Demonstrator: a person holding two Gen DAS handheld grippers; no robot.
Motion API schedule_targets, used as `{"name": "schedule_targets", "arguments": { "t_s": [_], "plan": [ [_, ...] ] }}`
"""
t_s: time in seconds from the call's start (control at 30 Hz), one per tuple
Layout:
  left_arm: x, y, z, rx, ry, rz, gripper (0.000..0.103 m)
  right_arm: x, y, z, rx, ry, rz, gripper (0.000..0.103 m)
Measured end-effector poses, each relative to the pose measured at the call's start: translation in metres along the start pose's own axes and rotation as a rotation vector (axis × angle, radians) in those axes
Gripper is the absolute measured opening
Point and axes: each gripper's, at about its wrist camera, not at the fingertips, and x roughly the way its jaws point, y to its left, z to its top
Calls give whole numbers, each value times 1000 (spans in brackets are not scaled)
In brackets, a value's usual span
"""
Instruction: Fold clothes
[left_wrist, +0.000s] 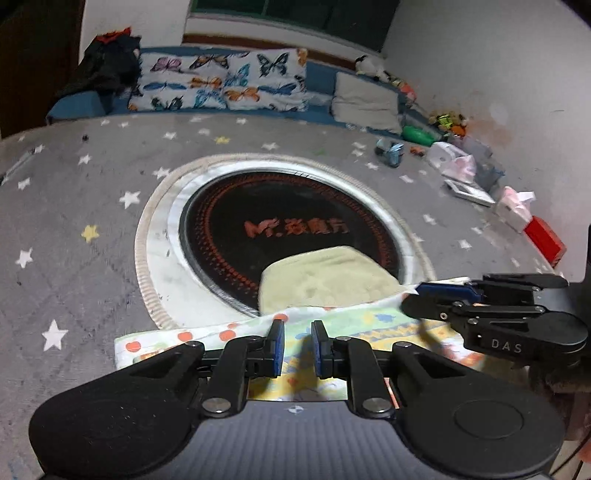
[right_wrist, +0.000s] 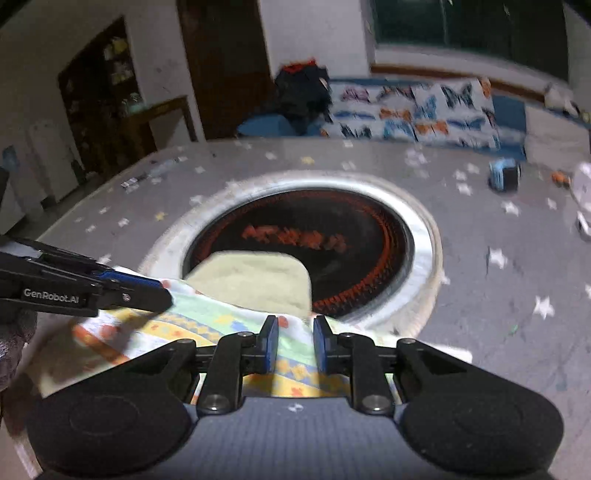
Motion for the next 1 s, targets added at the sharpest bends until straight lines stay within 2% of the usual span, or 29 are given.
{"name": "schedule_targets", "arguments": {
  "t_s": [0.2,0.5,0.6,0.77,1.0],
  "plan": [
    [-18,5,-3,-23,-44,-23,17,5,1,-3,-11,22,-15,19],
    [-63,-28,-45,84,-59,-117,17,-34,53,-18,-106,7,121,19],
    [-68,-34,-64,103,-57,-104,17,-39,69,-29,-132,6,137,19],
    [-66,-29,-87,76,-47,-97,17,-33,85,-51,-165,30,141,20],
    [-81,-24,-89,71,-95,-78,18,-52,87,-58,-162,-8,132,20]
  ]
}}
